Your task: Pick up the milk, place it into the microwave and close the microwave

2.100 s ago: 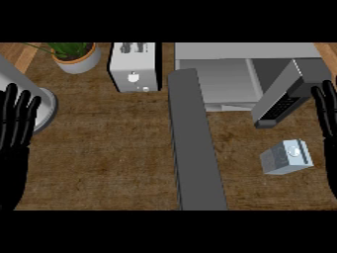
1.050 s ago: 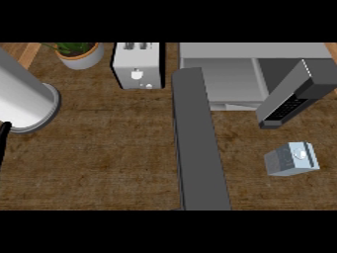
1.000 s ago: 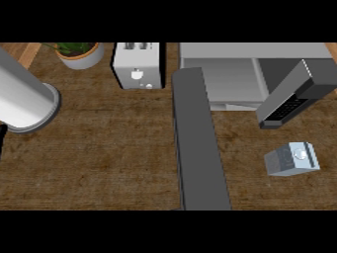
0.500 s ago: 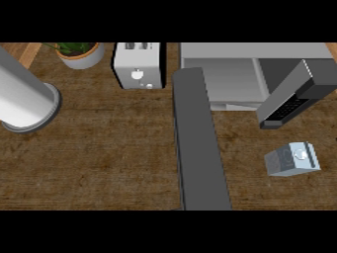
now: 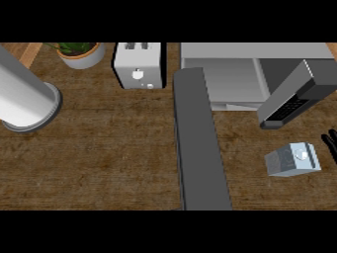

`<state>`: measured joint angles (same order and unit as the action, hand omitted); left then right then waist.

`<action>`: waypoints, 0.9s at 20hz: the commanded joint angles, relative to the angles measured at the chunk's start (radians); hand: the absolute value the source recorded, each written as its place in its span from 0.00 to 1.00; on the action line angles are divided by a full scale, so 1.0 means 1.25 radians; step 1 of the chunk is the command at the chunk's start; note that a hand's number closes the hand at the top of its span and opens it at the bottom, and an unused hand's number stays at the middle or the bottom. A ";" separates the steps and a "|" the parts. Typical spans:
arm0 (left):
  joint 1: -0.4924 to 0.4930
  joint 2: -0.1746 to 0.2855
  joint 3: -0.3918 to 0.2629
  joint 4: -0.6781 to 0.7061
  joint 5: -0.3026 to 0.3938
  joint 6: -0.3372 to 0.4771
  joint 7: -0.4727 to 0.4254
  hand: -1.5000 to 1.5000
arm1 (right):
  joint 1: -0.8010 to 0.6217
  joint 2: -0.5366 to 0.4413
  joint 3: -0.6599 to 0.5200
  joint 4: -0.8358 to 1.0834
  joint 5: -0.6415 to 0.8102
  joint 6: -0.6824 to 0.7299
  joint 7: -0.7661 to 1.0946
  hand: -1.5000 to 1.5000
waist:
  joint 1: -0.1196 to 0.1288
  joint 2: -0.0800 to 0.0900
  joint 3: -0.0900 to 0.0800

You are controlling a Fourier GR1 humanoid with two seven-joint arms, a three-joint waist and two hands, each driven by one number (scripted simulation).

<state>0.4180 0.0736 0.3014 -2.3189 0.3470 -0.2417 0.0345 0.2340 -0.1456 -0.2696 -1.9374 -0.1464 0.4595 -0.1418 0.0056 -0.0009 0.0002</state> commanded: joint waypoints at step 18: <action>0.013 -0.045 0.077 -0.037 0.024 -0.068 0.025 0.00 | -0.163 -0.102 -0.083 0.608 0.167 0.008 -0.389 0.00 | 0.000 0.001 0.000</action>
<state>0.4587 0.0131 0.3643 -2.3447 0.3662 -0.3365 0.0368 0.0704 -0.2391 -0.3668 -1.2954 0.0443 0.4526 -0.5556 0.0066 -0.0002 0.0005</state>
